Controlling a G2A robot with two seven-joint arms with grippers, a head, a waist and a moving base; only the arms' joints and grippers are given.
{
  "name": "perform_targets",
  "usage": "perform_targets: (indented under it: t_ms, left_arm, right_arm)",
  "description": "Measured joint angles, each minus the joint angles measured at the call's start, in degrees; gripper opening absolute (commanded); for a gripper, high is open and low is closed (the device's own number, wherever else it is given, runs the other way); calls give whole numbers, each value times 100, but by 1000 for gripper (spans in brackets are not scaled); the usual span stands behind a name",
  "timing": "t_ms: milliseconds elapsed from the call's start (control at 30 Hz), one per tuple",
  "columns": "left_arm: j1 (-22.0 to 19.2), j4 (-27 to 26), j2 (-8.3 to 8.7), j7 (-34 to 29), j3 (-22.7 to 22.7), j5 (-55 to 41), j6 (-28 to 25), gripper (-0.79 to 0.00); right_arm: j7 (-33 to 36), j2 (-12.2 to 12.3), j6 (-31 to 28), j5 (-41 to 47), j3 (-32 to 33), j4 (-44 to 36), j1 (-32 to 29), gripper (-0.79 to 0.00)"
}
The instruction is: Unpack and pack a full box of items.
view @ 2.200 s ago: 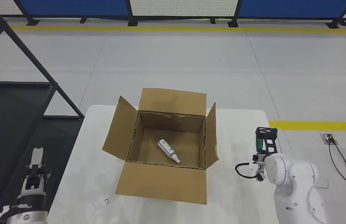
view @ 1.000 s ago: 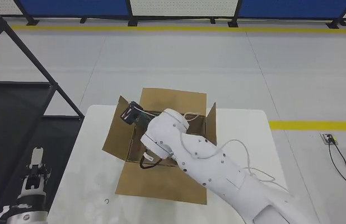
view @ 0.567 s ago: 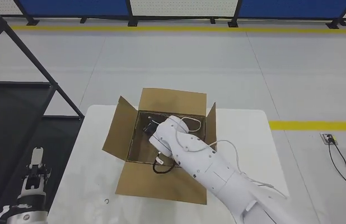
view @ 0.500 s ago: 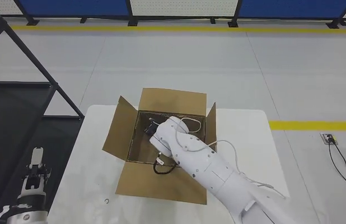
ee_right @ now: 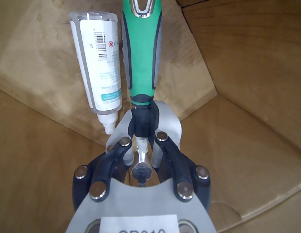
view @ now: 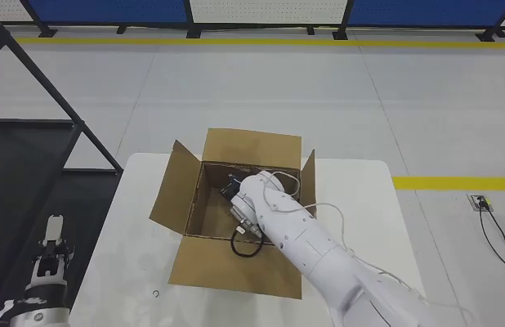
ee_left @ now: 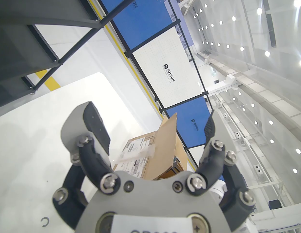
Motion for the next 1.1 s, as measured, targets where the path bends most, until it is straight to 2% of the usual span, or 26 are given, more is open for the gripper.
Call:
perform_targets:
  t_ms: [33, 67, 100, 200, 300, 367, 433, 633, 833, 933, 1100]
  left_arm:
    - [0, 0, 0, 0, 0, 0, 0, 0]
    - [0, 0, 0, 0, 0, 0, 0, 0]
    - [0, 0, 0, 0, 0, 0, 0, 0]
    - [0, 0, 0, 0, 0, 0, 0, 0]
    - [0, 0, 0, 0, 0, 0, 0, 0]
    - [0, 0, 0, 0, 0, 0, 0, 0]
    - [0, 0, 0, 0, 0, 0, 0, 0]
    - [0, 0, 0, 0, 0, 0, 0, 0]
    - [0, 0, 0, 0, 0, 0, 0, 0]
    - [0, 0, 0, 0, 0, 0, 0, 0]
    - [0, 0, 0, 0, 0, 0, 0, 0]
  right_arm:
    - [-30, -27, -3, 7, -4, 69, 6, -785]
    - [-78, -61, -18, 26, -5, 157, 13, -659]
    - [-110, -85, -31, 33, -8, 221, 17, -616]
    - [-211, -157, -57, 58, -8, 414, 36, -597]
    - [-311, -216, -77, 91, 7, 570, 64, -523]
    - [-363, -251, -83, 106, 19, 657, 89, -520]
    - [-405, -276, -66, 112, 32, 717, 119, -456]
    - [-530, -335, 28, 81, 64, 739, 215, -471]
    - [-619, -331, 322, -19, 128, 367, 325, -480]
    - [-541, -280, 500, -151, 161, -63, 301, -477]
    - [-163, -23, 1063, -672, 306, -1399, -37, -456]
